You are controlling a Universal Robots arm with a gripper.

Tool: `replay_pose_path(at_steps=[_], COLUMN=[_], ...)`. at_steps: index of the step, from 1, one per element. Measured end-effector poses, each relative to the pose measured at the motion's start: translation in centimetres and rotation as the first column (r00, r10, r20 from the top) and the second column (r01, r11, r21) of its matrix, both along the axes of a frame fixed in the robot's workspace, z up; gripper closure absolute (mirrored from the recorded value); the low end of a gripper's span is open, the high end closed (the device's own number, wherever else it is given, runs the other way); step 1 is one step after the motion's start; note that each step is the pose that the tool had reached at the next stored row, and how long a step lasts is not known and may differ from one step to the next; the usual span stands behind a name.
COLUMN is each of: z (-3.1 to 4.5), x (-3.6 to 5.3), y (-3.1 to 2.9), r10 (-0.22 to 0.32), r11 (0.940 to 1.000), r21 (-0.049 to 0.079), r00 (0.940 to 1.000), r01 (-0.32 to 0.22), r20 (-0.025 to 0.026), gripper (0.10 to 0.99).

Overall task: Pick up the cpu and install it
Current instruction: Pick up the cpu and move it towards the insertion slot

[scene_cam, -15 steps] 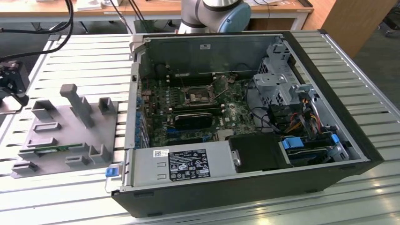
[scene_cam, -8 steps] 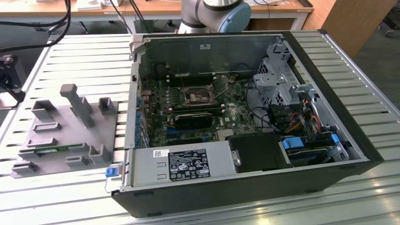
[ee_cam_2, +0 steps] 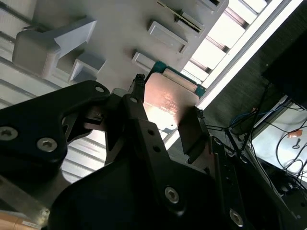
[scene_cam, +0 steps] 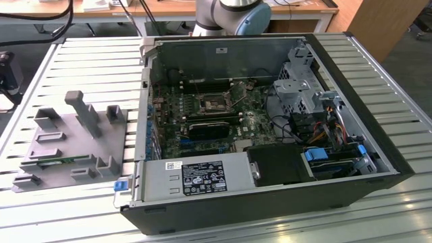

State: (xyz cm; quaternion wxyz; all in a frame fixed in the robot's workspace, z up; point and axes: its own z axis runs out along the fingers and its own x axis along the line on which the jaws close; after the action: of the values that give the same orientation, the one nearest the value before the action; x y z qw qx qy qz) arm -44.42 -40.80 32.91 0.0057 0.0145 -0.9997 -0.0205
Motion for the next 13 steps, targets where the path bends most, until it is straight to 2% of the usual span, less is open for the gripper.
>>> replay_pose_path(at_steps=[13], z=[2.82], x=[0.00], y=[0.07], r10=[0.000], r11=[1.0000], r21=[0.000], r00=[1.0000], r01=[0.000], r20=[0.0000], gripper=[0.553])
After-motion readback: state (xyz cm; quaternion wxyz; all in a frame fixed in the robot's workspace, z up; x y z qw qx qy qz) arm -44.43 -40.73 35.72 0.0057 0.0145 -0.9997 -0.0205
